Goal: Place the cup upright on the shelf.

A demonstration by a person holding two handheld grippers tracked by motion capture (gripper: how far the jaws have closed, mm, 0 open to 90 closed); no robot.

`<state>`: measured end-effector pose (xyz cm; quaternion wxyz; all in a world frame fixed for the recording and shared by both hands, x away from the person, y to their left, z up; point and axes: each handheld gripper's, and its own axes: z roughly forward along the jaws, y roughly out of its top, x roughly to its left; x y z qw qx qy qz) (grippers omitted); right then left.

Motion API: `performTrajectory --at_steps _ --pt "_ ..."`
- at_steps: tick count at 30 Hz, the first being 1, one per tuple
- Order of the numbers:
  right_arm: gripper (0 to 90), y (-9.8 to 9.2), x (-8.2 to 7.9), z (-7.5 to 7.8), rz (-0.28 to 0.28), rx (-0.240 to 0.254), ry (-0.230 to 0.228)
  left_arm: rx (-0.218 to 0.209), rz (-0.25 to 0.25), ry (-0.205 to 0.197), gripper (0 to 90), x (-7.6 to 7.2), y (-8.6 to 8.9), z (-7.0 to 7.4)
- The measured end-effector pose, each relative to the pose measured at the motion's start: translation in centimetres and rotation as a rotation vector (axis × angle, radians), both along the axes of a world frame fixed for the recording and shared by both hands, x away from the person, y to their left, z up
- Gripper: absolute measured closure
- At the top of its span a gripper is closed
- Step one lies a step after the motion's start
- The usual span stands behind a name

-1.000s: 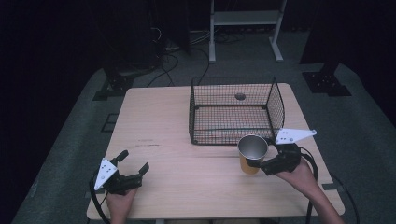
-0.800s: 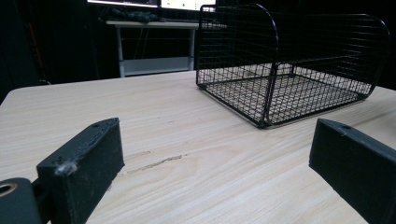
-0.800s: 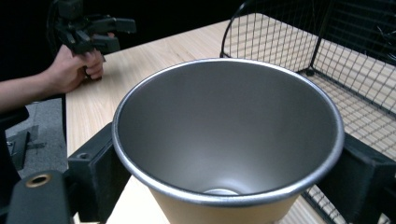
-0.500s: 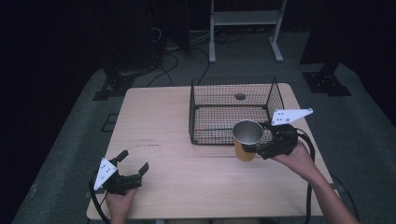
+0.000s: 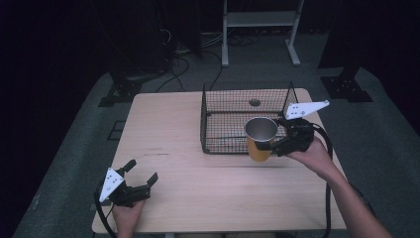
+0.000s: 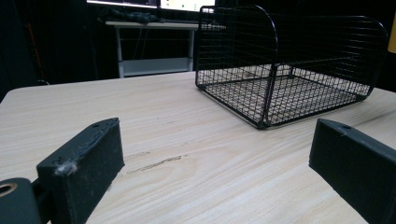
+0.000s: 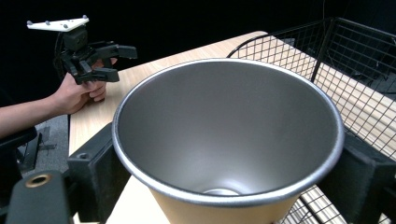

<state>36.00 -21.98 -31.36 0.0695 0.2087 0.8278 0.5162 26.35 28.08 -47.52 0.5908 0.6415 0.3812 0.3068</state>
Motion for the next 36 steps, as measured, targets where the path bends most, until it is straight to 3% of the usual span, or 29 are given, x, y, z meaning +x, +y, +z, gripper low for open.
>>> performTrajectory --at_steps 21,36 --pt "12.2 0.0 3.4 1.6 -0.021 -0.020 0.020 0.000 -0.001 0.000 2.4 0.0 0.1 0.0" --pt "12.2 0.7 5.5 1.9 -0.026 -0.029 0.039 -0.005 -0.001 -0.001 2.4 0.0 0.1 0.0"
